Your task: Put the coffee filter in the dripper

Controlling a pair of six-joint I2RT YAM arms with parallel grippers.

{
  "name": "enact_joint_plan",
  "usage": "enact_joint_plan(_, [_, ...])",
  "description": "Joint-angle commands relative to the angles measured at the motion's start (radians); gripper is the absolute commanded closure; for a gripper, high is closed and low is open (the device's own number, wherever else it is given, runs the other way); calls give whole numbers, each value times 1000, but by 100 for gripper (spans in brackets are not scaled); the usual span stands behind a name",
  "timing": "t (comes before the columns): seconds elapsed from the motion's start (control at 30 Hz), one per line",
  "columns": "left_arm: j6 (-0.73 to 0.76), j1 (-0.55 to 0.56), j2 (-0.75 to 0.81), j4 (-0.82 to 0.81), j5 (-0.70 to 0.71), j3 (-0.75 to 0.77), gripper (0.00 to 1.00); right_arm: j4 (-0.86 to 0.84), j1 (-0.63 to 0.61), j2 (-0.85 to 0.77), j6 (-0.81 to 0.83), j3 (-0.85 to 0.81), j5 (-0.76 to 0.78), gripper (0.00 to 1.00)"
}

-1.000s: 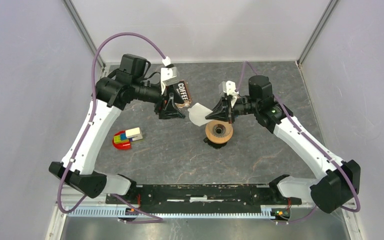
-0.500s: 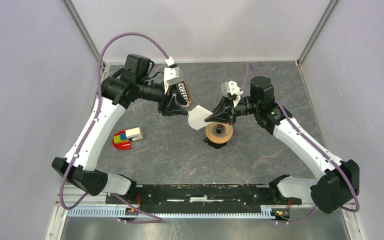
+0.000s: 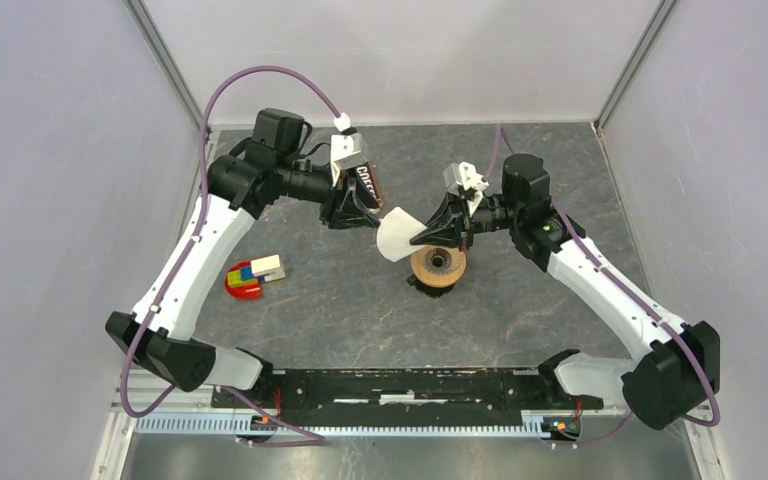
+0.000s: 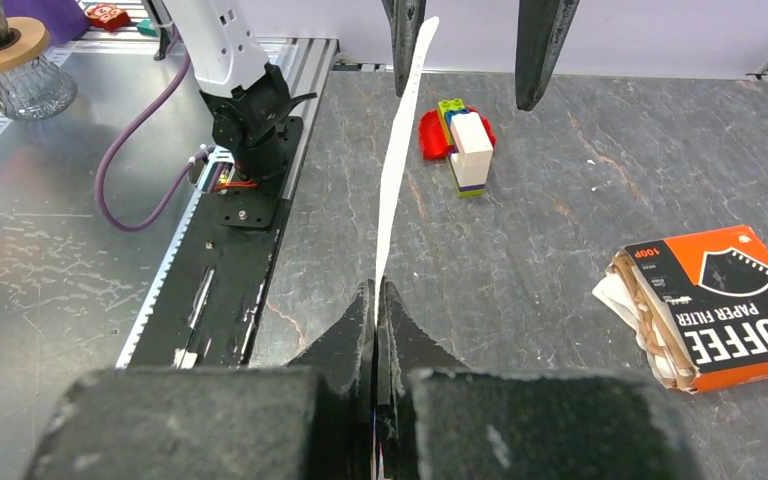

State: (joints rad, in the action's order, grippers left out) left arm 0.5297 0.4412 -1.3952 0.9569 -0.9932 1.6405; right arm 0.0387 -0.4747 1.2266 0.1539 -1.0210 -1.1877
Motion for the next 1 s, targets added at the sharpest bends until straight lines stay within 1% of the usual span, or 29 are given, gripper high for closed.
enact_joint_plan(0.0, [-42,12,6,-55,-18,9,49,-64,6,-24,-23,3,-29,100])
enact_joint_plan(0.53, [-42,36,7,-58,-47,-9,49,-97,8,-24,-54,18,-24,100])
enact_joint_plan(0.77, [28,32,28,5,49,2,51,-99,15,-27,-56,20,-30,100])
enact_joint_plan(0.87, [8,31,30,-23,56,-4,52,-111,15,-25,-68,19,-37,100])
enact_joint_plan(0.97, [-29,31,18,-60,29,-7,52,-135,14,-24,-90,25,-47,100])
